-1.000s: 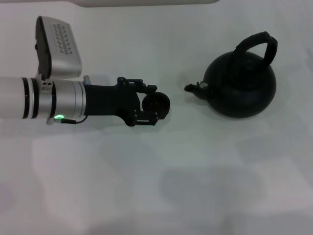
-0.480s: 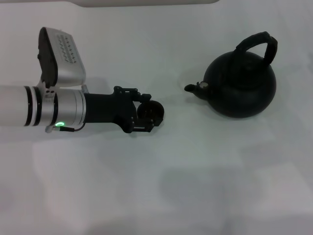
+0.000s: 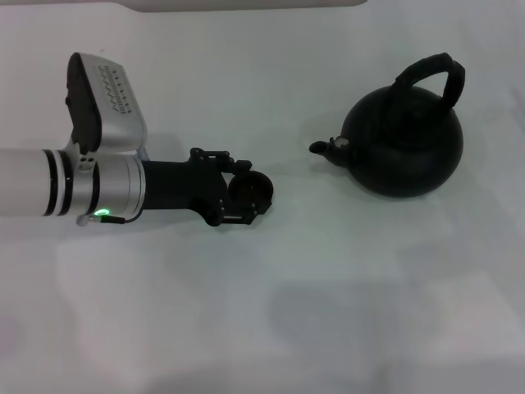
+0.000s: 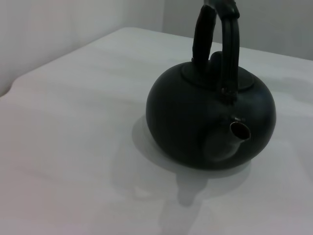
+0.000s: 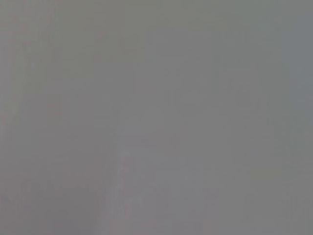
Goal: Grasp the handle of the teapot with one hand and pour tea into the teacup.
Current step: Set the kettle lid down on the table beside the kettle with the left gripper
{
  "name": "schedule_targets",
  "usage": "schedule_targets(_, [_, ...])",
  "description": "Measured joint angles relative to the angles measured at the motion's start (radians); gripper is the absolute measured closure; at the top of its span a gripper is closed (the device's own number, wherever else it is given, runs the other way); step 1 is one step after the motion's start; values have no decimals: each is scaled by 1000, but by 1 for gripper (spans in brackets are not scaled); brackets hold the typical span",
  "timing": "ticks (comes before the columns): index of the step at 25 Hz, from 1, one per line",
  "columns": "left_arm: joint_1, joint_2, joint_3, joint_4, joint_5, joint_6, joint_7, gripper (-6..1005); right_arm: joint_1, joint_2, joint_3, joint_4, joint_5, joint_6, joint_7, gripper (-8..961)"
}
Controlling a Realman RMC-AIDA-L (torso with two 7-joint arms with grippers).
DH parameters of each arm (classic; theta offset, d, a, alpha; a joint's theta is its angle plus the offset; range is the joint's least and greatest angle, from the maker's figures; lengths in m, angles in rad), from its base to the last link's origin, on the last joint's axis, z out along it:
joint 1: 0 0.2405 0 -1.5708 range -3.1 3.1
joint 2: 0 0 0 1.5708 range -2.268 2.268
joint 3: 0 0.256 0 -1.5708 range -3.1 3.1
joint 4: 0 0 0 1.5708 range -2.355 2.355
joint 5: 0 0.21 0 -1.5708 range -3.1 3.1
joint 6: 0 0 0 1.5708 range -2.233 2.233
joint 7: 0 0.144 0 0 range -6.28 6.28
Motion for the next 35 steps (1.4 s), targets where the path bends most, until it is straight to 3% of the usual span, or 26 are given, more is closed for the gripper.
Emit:
schedule_targets(25, [-5, -2, 27, 11, 2, -17, -8, 311, 1, 0, 1, -4, 0, 0, 0, 114])
schedule_targets(31, [-1, -2, 32, 11, 7, -70, -34, 311, 2, 0, 1, -8, 0, 0, 2, 114])
schedule_targets(35, [-1, -2, 44, 12, 7, -63, -42, 231, 2, 0, 1, -8, 0, 0, 10, 114])
